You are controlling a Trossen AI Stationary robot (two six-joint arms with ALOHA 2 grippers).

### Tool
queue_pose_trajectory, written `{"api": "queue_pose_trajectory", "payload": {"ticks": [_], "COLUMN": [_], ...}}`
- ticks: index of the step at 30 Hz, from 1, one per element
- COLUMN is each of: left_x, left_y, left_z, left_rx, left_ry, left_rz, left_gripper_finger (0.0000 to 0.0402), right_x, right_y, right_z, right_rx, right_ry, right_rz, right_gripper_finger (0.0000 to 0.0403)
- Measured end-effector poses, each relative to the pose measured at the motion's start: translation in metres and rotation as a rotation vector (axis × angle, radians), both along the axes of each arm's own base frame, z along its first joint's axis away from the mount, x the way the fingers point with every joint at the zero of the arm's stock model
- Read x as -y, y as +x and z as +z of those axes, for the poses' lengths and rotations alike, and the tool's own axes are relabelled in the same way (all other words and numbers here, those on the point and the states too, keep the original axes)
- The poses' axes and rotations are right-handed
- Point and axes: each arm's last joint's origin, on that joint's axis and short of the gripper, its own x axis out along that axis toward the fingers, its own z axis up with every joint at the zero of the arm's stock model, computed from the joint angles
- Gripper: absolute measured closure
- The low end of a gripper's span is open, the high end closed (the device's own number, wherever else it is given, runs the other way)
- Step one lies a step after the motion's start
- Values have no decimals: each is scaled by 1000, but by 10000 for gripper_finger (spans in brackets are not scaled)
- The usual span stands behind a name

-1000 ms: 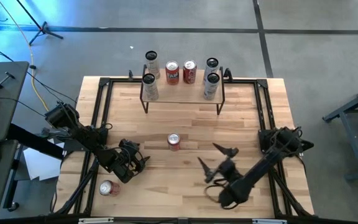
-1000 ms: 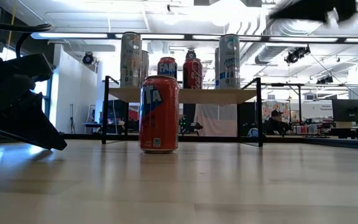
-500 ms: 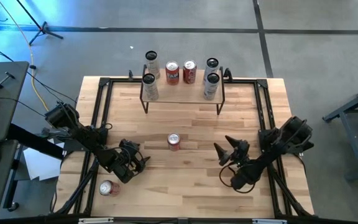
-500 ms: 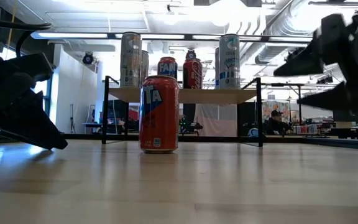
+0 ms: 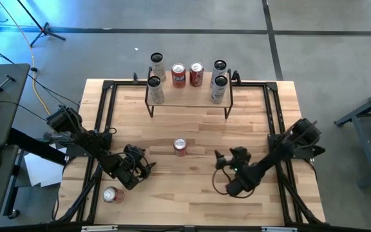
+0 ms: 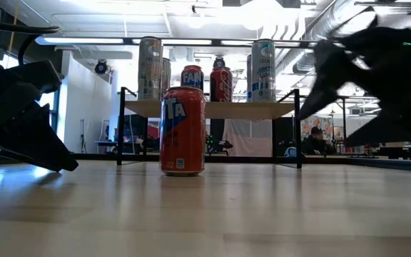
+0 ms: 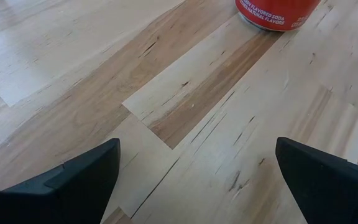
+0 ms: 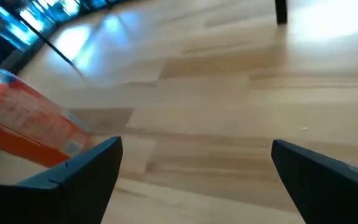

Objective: Place canned beverage on shelf
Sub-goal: Put the red soda can on the shelf aligned with the other red soda can

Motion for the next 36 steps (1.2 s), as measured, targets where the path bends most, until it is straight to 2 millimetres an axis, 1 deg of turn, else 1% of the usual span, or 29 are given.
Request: {"api": "queue_pose_trajectory", "payload": {"ticks": [3, 7, 9, 12, 14, 16, 19, 24, 27, 30, 33, 36], "left_x": [0, 0, 0, 0, 0, 0, 0, 0, 0, 0, 0, 0], "left_y": [0, 0, 0, 0, 0, 0, 0, 0, 0, 0, 0, 0], "left_z": [0, 0, 0, 0, 0, 0, 0, 0, 0, 0, 0, 0], "left_rx": [0, 0, 0, 0, 0, 0, 0, 0, 0, 0, 0, 1], "left_ry": [0, 1, 1, 1, 1, 1, 1, 1, 1, 1, 1, 0], "left_rz": [0, 0, 0, 0, 0, 0, 0, 0, 0, 0, 0, 0], "left_gripper_finger": [2, 2, 2, 2, 2, 2, 2, 2, 2, 2, 2, 2], "right_x": [4, 13, 19, 31, 39, 45, 52, 62, 71, 81, 87, 90], "right_y": [24, 63, 82, 106, 117, 123, 129, 134, 130, 118, 104, 90], "right_z": [3, 10, 18, 40, 55, 66, 76, 78, 75, 67, 58, 59], "right_rx": [16, 81, 97, 115, 132, 152, 206, 317, 412, 478, 461, 433], "right_ry": [27, -55, -131, -289, -416, -540, -648, -657, -663, -733, -755, -753], "right_rz": [40, 178, 273, 453, 578, 693, 846, 1101, 1244, 1288, 1272, 1239], "right_gripper_finger": [3, 3, 3, 3, 3, 3, 3, 3, 3, 3, 3, 3]}}
